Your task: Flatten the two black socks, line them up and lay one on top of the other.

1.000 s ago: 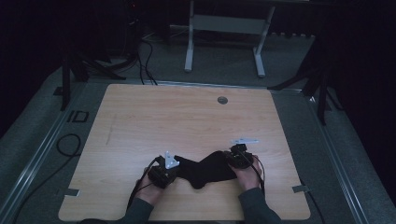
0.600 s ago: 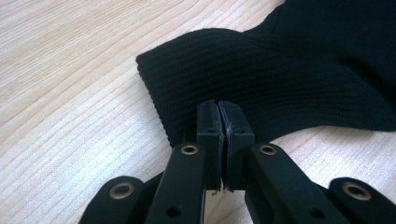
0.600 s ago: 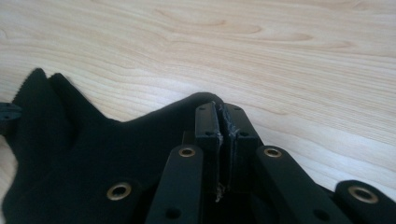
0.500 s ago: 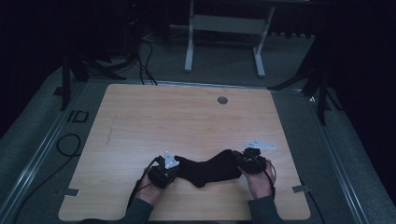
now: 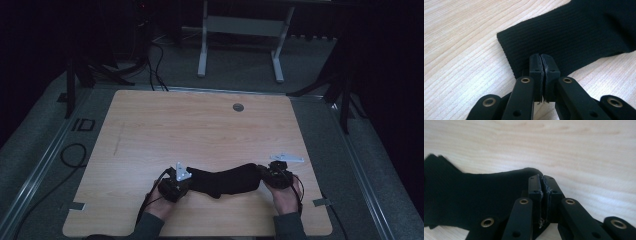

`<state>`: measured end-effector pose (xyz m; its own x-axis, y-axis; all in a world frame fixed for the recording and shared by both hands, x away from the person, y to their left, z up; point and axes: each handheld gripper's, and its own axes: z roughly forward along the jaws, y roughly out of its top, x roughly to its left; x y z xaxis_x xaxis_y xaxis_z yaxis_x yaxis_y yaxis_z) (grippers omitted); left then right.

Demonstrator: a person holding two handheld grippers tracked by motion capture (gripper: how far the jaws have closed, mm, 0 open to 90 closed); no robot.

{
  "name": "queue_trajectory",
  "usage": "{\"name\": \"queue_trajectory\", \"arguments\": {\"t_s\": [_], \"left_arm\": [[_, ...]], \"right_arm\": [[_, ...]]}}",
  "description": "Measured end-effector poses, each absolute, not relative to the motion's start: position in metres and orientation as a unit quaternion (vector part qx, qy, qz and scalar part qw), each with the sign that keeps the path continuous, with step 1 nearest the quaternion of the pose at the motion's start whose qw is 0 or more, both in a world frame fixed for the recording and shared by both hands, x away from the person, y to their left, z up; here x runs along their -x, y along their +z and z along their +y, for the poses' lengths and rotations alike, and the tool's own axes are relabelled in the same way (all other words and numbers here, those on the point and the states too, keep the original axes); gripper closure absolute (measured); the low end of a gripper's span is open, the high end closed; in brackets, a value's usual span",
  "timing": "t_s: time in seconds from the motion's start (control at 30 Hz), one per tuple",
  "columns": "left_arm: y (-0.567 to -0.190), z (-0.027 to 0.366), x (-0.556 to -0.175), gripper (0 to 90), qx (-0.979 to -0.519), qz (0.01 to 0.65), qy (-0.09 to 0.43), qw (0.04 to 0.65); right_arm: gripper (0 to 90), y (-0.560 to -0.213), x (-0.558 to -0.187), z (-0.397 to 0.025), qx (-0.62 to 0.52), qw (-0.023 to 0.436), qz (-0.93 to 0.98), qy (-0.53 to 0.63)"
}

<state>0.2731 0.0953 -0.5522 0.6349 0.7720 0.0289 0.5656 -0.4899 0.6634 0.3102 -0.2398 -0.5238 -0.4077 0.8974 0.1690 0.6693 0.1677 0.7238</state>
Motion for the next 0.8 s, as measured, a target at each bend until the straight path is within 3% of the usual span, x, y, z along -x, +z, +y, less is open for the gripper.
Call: {"name": "queue_trajectory", "arguments": {"t_s": [0.37,0.8], "left_arm": [[-0.552,0.095,-0.273,88.1,-0.848,0.394,0.164,0.315],[-0.553,0.098,-0.275,87.7,-0.840,0.404,0.155,0.327]], "right_arm": [[82.8,-0.551,-0.314,-0.241,-0.534,0.129,0.758,0.352],[80.6,-0.556,-0.327,-0.233,-0.520,0.157,0.764,0.346]]}}
